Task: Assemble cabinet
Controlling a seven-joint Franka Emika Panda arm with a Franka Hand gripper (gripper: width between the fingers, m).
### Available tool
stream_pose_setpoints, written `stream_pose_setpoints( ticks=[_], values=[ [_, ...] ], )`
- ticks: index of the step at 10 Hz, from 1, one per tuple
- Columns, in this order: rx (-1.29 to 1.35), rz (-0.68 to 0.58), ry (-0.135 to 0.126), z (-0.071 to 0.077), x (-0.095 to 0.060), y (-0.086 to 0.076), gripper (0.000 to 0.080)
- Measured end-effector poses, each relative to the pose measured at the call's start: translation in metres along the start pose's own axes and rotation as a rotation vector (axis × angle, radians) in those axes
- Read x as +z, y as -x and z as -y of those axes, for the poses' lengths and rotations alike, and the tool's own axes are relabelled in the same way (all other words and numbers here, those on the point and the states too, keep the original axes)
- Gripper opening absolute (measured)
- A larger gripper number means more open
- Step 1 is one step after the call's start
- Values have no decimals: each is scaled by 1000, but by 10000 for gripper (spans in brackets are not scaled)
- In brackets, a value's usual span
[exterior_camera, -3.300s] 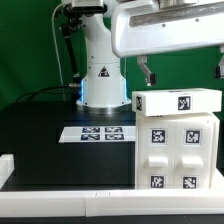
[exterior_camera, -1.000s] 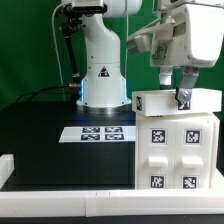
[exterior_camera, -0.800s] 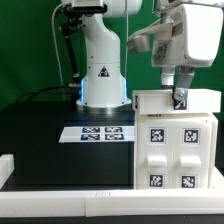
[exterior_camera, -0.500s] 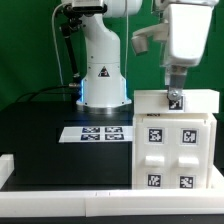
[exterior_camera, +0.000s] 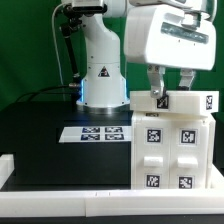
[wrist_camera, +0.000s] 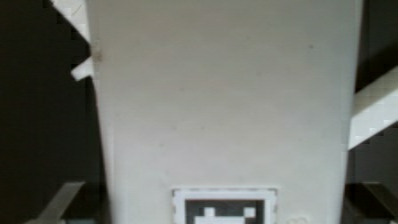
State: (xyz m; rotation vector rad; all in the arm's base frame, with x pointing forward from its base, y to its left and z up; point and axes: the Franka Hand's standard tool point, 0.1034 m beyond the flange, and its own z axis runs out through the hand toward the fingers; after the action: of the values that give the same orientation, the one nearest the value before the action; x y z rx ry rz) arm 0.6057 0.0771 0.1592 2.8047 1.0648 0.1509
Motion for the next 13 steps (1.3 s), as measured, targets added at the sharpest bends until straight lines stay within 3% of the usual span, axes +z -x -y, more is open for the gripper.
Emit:
stream_pose_setpoints(
  ticks=[8, 13],
  values=[
    [592, 8, -16, 4, -1, -1, 554],
    [1187, 5, -118, 5, 0, 0, 554]
  ],
)
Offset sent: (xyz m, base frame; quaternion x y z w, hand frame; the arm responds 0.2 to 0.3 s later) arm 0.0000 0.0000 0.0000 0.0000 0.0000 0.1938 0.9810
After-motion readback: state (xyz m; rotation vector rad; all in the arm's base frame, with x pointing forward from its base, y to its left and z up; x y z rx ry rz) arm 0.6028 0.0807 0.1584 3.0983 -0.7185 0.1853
